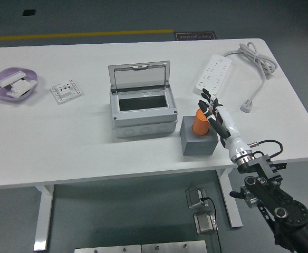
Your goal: Pick up the cylinder from the cube,place it in the box,flap close box
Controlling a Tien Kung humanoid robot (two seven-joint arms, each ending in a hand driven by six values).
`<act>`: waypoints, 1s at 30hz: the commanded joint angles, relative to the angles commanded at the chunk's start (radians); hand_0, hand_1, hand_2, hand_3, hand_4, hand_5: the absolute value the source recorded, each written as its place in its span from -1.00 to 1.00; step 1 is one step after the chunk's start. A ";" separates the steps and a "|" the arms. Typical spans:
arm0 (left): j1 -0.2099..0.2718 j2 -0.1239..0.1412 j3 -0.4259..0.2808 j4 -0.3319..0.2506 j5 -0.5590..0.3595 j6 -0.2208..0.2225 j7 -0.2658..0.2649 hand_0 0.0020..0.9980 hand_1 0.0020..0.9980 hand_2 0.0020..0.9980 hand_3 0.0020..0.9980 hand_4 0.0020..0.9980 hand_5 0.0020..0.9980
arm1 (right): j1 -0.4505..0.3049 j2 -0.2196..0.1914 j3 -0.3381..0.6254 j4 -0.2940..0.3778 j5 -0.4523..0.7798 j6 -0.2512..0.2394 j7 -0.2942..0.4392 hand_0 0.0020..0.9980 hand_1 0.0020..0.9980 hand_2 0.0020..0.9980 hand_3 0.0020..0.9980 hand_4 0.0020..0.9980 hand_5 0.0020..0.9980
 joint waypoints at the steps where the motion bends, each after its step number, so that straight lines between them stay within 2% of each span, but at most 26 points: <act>1: 0.000 0.000 0.000 0.000 0.000 0.000 0.000 0.26 0.29 0.22 0.24 0.31 -0.49 | 0.000 0.000 -0.001 0.000 0.000 0.000 0.000 0.75 0.92 0.99 1.00 1.00 0.50; 2: 0.000 0.000 0.001 0.000 0.000 0.000 0.000 0.26 0.29 0.22 0.24 0.31 -0.49 | 0.000 0.000 -0.002 -0.001 -0.001 0.000 -0.001 0.75 0.92 0.99 1.00 1.00 0.50; 3: 0.000 -0.001 0.000 0.000 0.000 0.000 0.000 0.26 0.29 0.22 0.24 0.31 -0.49 | 0.000 0.001 -0.003 -0.002 -0.002 0.000 -0.001 0.73 0.91 0.94 1.00 0.99 0.12; 14: -0.002 -0.003 0.004 0.000 -0.002 0.000 0.000 0.26 0.29 0.22 0.24 0.31 -0.49 | 0.000 0.003 -0.009 -0.003 -0.017 -0.008 -0.011 0.71 0.89 0.89 1.00 0.98 0.11; 15: -0.002 -0.003 0.004 0.000 -0.002 0.000 0.000 0.26 0.29 0.22 0.24 0.31 -0.49 | 0.000 0.003 -0.008 -0.004 -0.017 -0.008 -0.012 0.71 0.87 0.87 1.00 0.91 -0.16; 20: -0.003 -0.004 0.009 0.000 -0.007 0.000 0.000 0.26 0.29 0.22 0.24 0.31 -0.49 | 0.001 0.006 -0.008 -0.006 -0.009 -0.007 -0.014 0.71 0.87 0.87 1.00 0.91 -0.16; 21: -0.004 -0.004 0.011 0.000 -0.009 0.000 0.000 0.26 0.29 0.22 0.24 0.31 -0.49 | 0.002 0.006 -0.008 -0.006 -0.008 -0.008 -0.014 0.70 0.86 0.87 1.00 0.76 -0.46; 30: -0.006 -0.004 0.023 0.000 -0.019 0.001 0.000 0.26 0.29 0.22 0.24 0.31 -0.49 | 0.004 0.010 -0.009 -0.007 0.000 -0.018 -0.014 0.68 0.84 0.86 1.00 0.74 -0.48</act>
